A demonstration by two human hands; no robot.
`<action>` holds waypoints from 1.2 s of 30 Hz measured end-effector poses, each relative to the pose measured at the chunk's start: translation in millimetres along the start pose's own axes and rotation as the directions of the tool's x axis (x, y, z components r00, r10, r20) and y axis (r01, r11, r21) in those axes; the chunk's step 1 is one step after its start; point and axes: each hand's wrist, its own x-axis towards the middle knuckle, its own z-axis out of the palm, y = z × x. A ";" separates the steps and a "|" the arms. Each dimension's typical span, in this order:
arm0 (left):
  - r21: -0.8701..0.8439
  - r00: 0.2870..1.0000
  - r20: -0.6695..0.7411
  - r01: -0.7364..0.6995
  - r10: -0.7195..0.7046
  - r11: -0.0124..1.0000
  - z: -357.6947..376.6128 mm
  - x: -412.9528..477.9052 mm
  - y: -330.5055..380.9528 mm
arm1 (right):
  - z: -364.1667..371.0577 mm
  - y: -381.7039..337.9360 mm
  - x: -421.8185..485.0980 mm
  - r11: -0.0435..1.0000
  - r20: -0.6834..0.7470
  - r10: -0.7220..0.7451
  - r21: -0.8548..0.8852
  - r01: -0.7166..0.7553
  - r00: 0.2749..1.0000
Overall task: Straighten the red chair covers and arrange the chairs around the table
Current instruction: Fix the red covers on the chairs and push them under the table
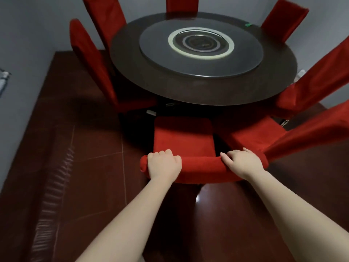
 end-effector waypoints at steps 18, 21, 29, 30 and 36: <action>0.064 0.926 -0.206 -0.308 0.315 0.949 0.6 109.2 -89.4 | 20.0 -89.3 40.5 0.988 -0.258 0.150 0.066 -0.138 0.954; 0.066 0.910 -0.248 -0.326 0.332 0.943 -5.2 144.5 -106.1 | 14.9 -111.5 65.8 0.986 -0.276 0.168 0.066 -0.156 0.946; 0.053 0.879 -0.278 -0.388 0.387 0.920 -13.5 217.5 -134.2 | 7.6 -147.3 122.4 0.977 -0.453 0.209 0.071 -0.199 0.867; 0.048 0.878 -0.279 -0.393 0.390 0.918 -13.7 222.0 -134.4 | 6.6 -147.2 126.9 0.977 -0.455 0.207 0.061 -0.202 0.866; 0.026 0.883 -0.259 -0.398 0.391 0.917 -16.5 230.9 -118.6 | -0.7 -129.7 141.2 0.984 -0.479 0.154 -0.010 -0.180 0.864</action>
